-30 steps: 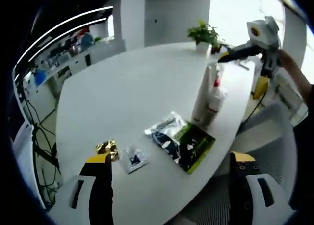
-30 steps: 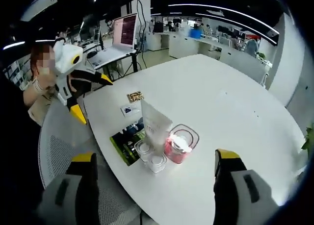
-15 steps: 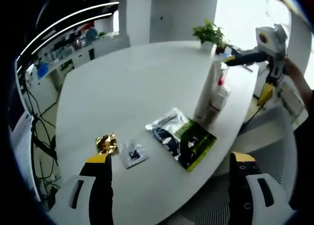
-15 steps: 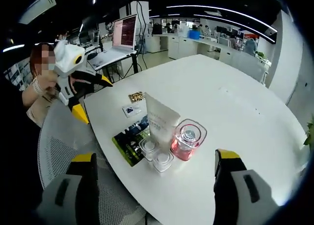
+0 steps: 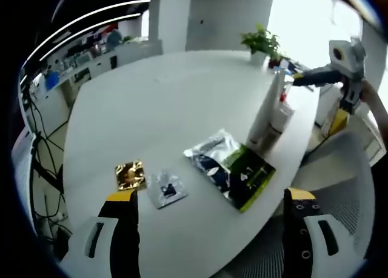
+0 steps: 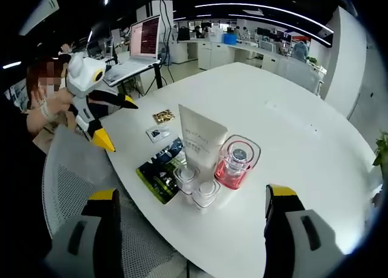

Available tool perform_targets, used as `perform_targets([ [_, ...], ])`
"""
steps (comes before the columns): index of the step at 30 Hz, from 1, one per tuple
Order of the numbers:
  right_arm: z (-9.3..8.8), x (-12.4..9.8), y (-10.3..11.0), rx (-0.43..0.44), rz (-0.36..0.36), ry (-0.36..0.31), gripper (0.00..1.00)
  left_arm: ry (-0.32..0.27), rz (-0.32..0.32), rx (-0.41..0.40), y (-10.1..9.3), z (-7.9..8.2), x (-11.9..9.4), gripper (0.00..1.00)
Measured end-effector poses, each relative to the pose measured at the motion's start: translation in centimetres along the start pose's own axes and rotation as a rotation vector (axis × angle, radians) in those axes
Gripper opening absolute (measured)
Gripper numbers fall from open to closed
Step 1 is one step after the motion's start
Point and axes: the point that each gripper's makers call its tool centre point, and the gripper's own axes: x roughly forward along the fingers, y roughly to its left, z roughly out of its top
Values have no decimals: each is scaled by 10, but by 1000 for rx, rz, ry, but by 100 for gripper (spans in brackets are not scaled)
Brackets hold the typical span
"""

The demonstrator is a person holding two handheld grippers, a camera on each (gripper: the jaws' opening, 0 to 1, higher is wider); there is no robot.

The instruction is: Arrange the skincare products in the storage area until every visible bottle or jar stands upright without overlapping.

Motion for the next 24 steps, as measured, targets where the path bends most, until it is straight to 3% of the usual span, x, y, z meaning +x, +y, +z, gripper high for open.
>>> perform_targets([
  [10,-5,5,9,30,-41,15,100,12,-35,-9,13,-7,16,95],
  [21,-7,7,10,47,-73,24,100,31,-36,-46,28,-17,39,83],
  [24,-9,8,11,51,-73,34,100,12,-22,-78,33,-16,44,77],
])
